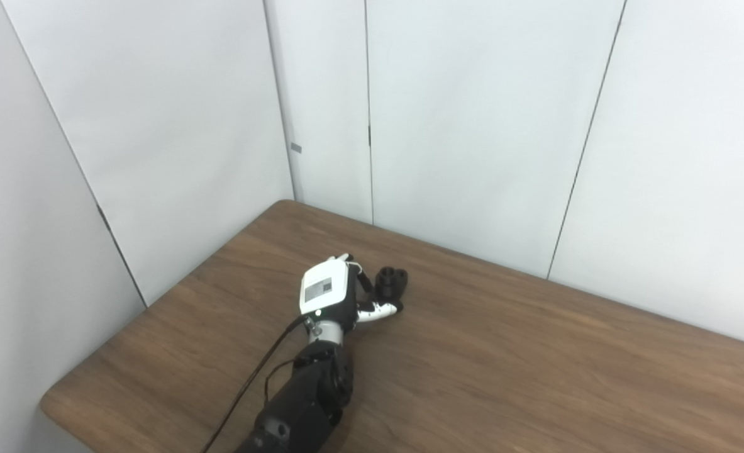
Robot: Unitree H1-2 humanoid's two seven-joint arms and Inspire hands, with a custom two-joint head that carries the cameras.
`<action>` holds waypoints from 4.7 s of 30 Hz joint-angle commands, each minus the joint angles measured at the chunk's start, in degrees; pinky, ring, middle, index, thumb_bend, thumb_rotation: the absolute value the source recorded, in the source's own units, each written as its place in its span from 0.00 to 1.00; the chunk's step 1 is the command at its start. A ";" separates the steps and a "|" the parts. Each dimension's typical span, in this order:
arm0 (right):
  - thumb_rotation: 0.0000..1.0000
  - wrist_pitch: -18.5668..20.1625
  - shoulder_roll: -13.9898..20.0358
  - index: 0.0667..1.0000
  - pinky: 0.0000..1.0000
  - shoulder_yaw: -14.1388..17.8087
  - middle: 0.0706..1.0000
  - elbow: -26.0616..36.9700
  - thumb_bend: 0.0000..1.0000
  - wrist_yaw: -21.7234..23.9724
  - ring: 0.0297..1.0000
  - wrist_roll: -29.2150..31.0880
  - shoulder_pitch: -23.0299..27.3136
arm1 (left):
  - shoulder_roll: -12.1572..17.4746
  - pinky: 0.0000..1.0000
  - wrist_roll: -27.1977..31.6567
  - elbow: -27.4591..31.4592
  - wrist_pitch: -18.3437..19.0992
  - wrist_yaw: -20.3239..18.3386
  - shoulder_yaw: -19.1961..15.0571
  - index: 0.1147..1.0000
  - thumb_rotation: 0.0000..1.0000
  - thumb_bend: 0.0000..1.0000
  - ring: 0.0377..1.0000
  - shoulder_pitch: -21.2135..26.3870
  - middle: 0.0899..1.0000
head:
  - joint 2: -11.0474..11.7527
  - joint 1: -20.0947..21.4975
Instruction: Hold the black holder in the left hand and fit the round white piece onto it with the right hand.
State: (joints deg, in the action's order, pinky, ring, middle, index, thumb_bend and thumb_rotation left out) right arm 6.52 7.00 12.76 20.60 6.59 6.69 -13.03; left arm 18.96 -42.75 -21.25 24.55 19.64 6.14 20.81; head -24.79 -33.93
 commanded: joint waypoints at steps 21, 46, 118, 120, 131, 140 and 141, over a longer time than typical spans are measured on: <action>0.65 -3.09 -1.18 0.87 0.74 -1.17 0.89 1.49 0.46 -0.83 0.88 -0.63 -3.76 | 3.20 0.80 -0.42 6.28 -1.50 -6.04 4.56 0.42 0.05 0.52 0.88 -0.94 0.84 | -1.14 4.93; 0.66 -7.20 -3.64 0.77 0.54 -6.55 0.77 2.25 0.49 -8.16 0.72 -7.80 -2.45 | 4.65 1.00 -0.15 26.28 -16.79 -27.49 17.33 0.42 0.05 0.52 1.00 -2.95 0.93 | -2.99 19.19; 0.51 -3.51 -2.12 0.79 0.70 -8.58 0.80 8.49 0.58 -8.56 0.80 -6.57 -1.29 | 1.63 1.00 5.81 31.83 -32.92 -40.36 14.84 0.42 0.05 0.52 1.00 -4.27 0.94 | -15.53 32.11; 0.51 -2.80 -2.04 0.78 0.70 -8.03 0.80 9.58 0.59 -8.84 0.80 -6.23 -1.59 | 1.53 1.00 5.42 32.11 -32.23 -40.73 14.88 0.42 0.05 0.52 1.00 -4.55 0.94 | -16.32 32.07; 0.50 1.62 -0.79 0.78 0.68 -4.96 0.79 16.61 0.62 -8.07 0.78 -2.10 -3.20 | 0.28 1.00 2.53 33.13 -28.88 -42.25 15.62 0.42 0.05 0.52 1.00 -7.12 0.95 | -18.50 31.75; 0.50 2.20 -0.96 0.78 0.67 -4.16 0.78 17.67 0.64 -7.89 0.78 -1.37 -4.02 | -0.10 1.00 1.08 32.83 -27.99 -42.40 15.96 0.42 0.05 0.52 1.00 -8.39 0.94 | -19.01 32.14; 0.50 2.15 -0.94 0.77 0.66 -4.13 0.78 17.66 0.64 -7.82 0.78 -1.41 -4.11 | -0.11 1.00 1.01 32.72 -28.05 -42.32 16.03 0.41 0.05 0.52 1.00 -8.49 0.94 | -18.92 32.20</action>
State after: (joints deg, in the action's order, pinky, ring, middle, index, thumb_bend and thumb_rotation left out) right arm 9.50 6.49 8.81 36.05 -1.66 5.28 -12.56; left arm 18.81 -41.07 10.31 -3.40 -23.09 22.04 11.88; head -43.68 -1.67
